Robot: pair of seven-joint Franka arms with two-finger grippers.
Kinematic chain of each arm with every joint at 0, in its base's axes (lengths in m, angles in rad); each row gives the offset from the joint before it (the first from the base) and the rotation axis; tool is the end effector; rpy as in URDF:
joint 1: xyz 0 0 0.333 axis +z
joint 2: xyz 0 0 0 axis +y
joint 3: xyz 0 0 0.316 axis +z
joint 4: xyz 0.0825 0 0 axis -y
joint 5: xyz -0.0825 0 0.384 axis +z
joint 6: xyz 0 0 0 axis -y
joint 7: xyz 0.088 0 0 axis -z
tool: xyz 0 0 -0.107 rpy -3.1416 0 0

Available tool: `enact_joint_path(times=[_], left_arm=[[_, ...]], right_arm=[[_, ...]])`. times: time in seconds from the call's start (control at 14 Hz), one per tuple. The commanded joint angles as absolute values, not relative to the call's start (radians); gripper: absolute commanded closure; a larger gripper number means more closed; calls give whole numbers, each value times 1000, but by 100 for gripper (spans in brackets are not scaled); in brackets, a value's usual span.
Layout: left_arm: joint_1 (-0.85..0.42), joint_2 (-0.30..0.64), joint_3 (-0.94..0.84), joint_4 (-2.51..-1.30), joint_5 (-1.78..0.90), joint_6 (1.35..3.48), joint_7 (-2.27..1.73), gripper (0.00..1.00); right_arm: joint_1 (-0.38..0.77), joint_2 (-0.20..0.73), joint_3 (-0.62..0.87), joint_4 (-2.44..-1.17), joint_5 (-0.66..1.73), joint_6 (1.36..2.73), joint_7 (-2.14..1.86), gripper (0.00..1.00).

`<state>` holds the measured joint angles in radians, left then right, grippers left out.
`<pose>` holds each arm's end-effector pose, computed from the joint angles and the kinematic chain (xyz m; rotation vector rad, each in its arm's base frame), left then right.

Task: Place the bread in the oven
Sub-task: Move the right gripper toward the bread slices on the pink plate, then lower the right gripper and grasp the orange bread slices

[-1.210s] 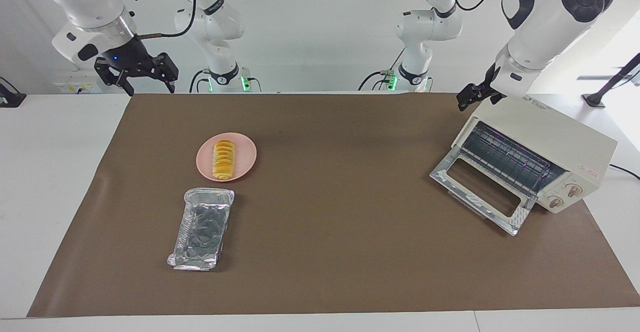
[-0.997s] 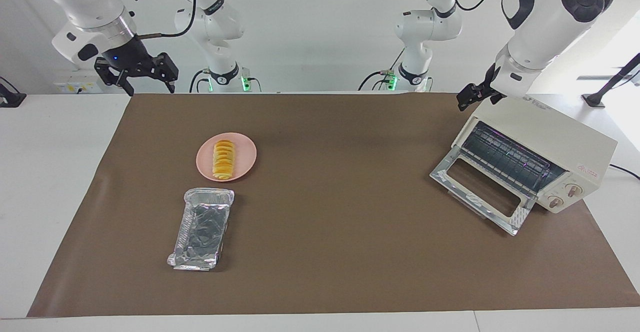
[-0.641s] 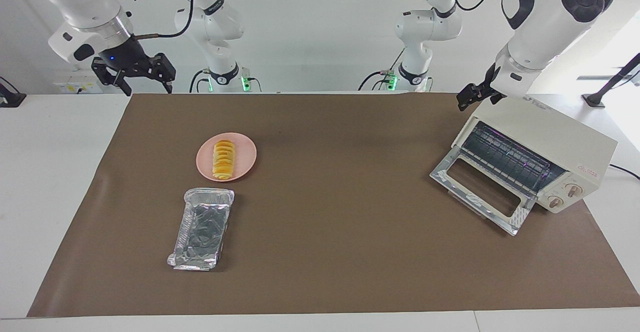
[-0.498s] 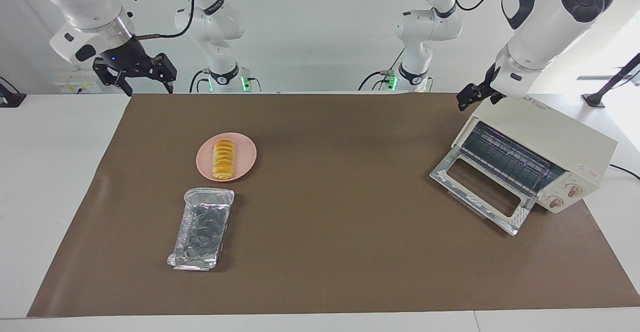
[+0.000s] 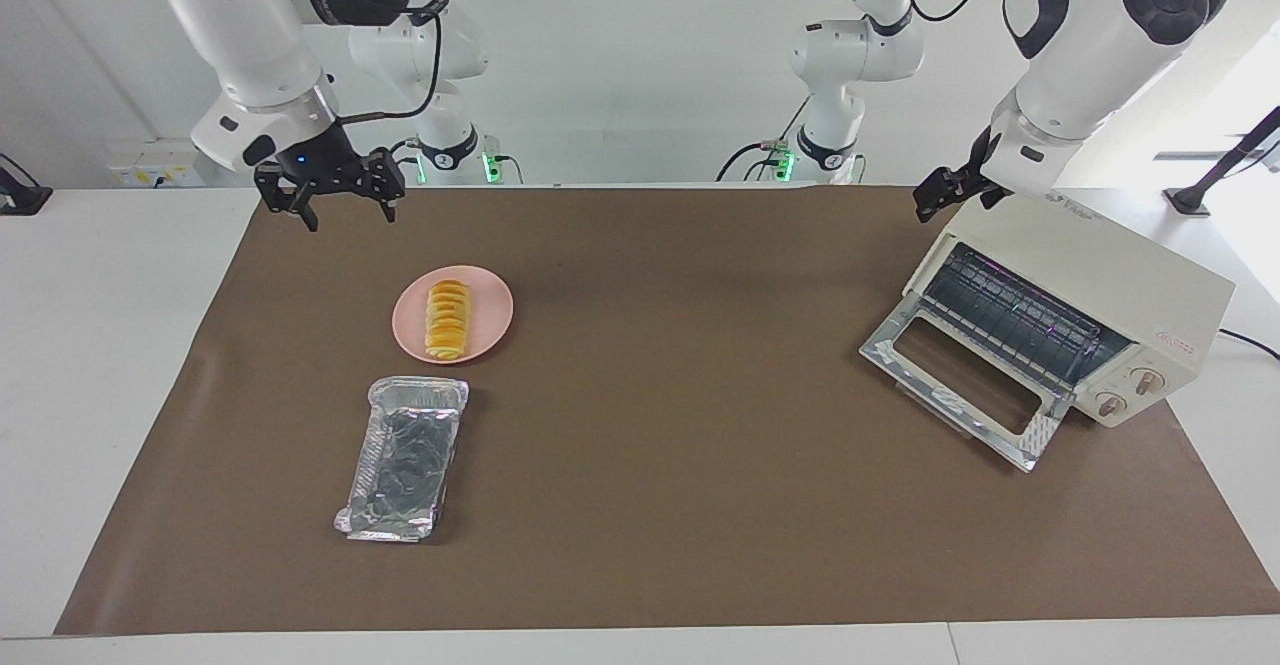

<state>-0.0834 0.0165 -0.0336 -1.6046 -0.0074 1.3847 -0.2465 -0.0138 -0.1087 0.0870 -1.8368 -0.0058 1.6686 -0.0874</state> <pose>0.5321 -0.0633 0.5861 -3.0791 -0.1988 0.3626 0.5200 0.0395 0.5652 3.1154 0.2506 -0.0938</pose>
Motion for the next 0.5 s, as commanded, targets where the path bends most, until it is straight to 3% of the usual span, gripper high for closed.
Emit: enact_joint_path(times=[0.0,0.43], left_arm=[[-77,5,-34,-1617,-18,1390,-244,0],[-77,5,-35,-1617,-18,1390,-242,0]], right_arm=[[2,-164,92,-2024,-12,1784,-43,0],[46,-85,94,-2267,-12,2170,47,0]])
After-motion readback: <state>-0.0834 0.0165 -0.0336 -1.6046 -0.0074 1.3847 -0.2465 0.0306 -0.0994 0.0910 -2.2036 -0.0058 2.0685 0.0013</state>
